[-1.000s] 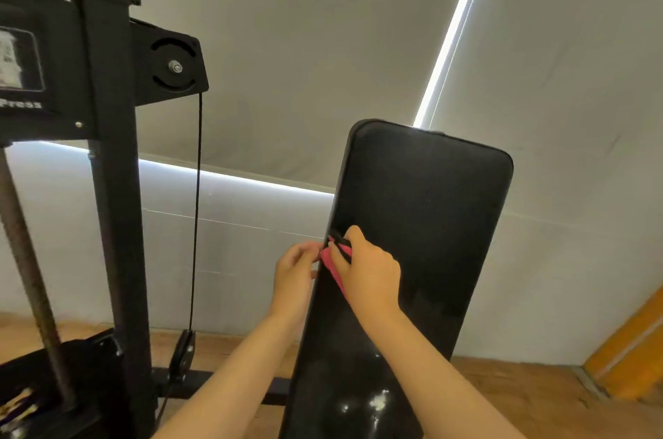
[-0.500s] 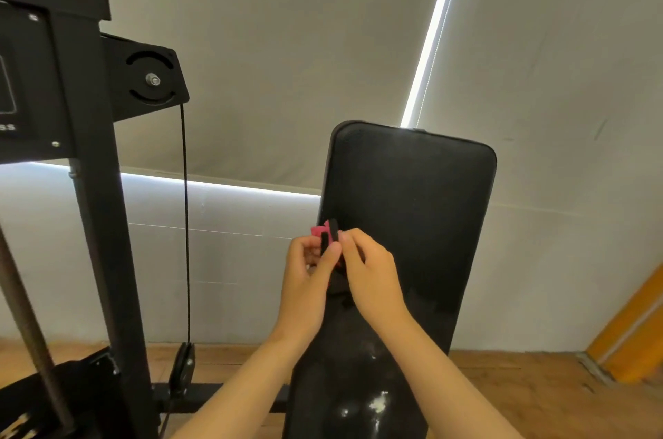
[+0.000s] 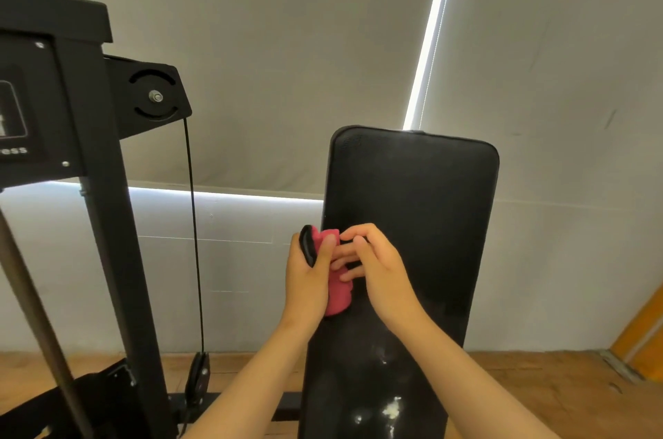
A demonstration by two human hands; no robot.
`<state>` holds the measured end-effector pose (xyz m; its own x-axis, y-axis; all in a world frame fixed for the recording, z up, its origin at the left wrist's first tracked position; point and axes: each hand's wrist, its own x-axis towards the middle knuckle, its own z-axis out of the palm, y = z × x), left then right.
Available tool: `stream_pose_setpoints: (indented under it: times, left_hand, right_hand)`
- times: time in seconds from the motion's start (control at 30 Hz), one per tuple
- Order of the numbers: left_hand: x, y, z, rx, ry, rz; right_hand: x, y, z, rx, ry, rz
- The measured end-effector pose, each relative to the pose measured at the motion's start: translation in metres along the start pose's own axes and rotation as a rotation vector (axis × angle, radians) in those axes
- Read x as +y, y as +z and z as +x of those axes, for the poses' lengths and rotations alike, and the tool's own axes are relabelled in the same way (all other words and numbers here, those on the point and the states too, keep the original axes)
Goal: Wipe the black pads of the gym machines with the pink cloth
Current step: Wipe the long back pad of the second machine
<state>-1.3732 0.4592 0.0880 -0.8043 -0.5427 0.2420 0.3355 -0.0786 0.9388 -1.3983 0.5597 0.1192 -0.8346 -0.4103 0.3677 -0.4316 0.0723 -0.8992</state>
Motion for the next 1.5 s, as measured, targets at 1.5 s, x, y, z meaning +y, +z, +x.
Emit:
stream_pose_setpoints:
  times: [1.5]
  left_hand:
    - [-0.024,-0.027,0.019,-0.003,0.751,0.861]
  right_hand:
    - [0.058,-0.083,0.09,0.256,-1.029,-1.316]
